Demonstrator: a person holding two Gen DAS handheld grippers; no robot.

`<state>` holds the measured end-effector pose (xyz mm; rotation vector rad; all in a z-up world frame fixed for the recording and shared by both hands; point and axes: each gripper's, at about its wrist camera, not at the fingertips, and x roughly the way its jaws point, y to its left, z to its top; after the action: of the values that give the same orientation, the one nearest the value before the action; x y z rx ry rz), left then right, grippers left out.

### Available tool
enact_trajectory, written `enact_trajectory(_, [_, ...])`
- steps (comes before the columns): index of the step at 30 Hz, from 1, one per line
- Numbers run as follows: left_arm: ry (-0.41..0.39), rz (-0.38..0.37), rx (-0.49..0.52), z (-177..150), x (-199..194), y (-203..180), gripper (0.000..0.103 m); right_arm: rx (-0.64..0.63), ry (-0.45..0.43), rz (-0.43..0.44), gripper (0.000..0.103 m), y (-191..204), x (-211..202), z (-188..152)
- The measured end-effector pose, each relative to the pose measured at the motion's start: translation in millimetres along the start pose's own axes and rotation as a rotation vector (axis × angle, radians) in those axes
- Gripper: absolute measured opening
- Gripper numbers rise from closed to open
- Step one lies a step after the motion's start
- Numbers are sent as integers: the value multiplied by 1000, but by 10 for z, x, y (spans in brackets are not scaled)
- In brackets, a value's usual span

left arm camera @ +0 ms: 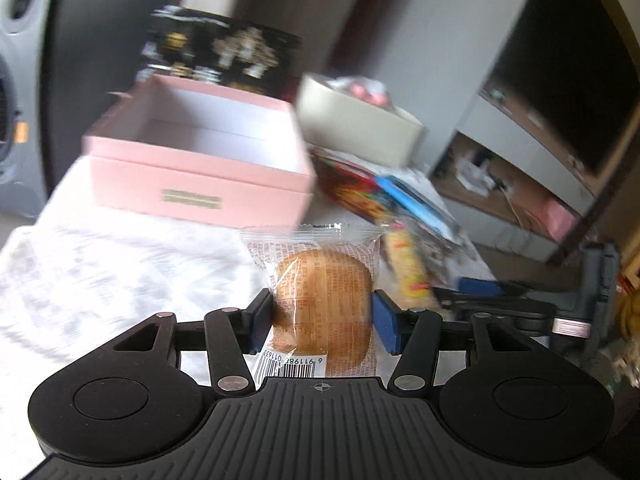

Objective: Organize snacks
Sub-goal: 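Grasp the wrapped round bun with the left tool while the right tool grasps the yellow snack stick, then carry the bun and snack stick into the pink box and open both tools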

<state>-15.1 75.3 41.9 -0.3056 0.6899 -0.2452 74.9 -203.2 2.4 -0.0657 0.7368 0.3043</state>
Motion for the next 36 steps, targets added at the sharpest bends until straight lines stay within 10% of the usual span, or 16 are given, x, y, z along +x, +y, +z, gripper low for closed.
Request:
enact_trajectory(13, [-1,30,-74,-103,-157,338,58,-5,-73,27,69,427,-35,272])
enact_trajectory(20, [5,11,-90,-164,-216,373,58,-45,-2,-14,35,563,168,376])
enact_trajectory(36, [44,7,-41,-126,-470,323,58,-147,46,369,25,1023,-699,241])
